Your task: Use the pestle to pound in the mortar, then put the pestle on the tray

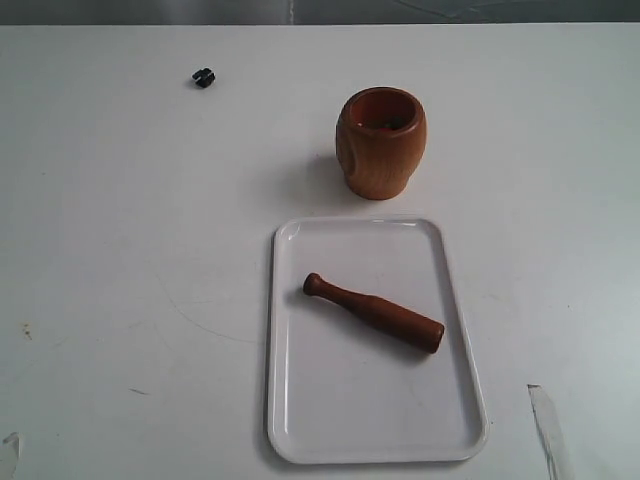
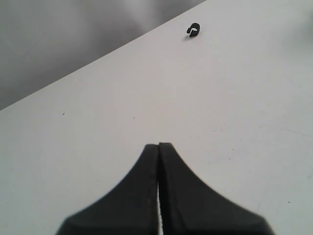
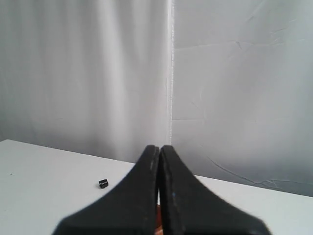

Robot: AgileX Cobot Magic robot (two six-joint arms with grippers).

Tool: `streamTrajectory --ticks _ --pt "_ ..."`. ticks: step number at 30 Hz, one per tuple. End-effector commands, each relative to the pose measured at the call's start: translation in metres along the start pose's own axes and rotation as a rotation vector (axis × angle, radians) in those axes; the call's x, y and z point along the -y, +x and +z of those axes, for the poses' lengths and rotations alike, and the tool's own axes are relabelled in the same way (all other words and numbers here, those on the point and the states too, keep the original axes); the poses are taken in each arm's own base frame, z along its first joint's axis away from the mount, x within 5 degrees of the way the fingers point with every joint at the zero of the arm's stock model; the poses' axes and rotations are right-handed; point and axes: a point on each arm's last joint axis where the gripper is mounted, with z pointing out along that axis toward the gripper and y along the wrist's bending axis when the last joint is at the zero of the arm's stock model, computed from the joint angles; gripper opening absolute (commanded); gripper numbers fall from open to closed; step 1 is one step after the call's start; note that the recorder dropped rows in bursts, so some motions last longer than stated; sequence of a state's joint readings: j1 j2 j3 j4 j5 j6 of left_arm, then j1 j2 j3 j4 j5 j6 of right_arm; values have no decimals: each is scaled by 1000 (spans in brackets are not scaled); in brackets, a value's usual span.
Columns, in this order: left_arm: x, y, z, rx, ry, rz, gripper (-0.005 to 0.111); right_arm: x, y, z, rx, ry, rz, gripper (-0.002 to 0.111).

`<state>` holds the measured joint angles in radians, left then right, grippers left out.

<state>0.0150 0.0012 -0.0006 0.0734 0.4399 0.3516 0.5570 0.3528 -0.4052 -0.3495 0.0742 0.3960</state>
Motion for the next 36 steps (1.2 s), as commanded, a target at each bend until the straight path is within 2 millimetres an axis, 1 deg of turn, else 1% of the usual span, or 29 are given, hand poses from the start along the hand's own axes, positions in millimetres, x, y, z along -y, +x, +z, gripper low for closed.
streamTrajectory --ticks 1,4,6,9,11,14,15,17,18,21,24,30,36 --pt "1 0 0 7 8 -12 0 0 1 0 -8 0 12 0" --pt "1 0 0 7 8 -12 0 1 2 0 -20 6 10 0" --pt "1 0 0 7 8 -12 0 3 12 0 -103 37 9 0" --pt "1 0 0 7 8 -12 0 6 37 0 -211 60 2 0" --pt "1 0 0 7 8 -12 0 6 60 1 -239 44 -8 0" --pt "1 0 0 7 8 -12 0 2 86 0 -201 -16 -12 0" --pt "1 0 0 7 8 -12 0 -1 96 -2 -163 -54 -19 0" --pt "1 0 0 7 8 -12 0 -5 109 -5 -102 -107 -19 0" --pt "1 0 0 7 8 -12 0 -7 106 -5 -49 -130 -12 0" --pt "1 0 0 7 8 -12 0 -4 111 -6 -111 -91 69 0" --pt "1 0 0 7 8 -12 0 -1 114 -8 -149 -66 75 0" --pt "1 0 0 7 8 -12 0 9 123 -17 -233 67 113 0" --pt "1 0 0 7 8 -12 0 16 122 -28 -205 171 117 0"
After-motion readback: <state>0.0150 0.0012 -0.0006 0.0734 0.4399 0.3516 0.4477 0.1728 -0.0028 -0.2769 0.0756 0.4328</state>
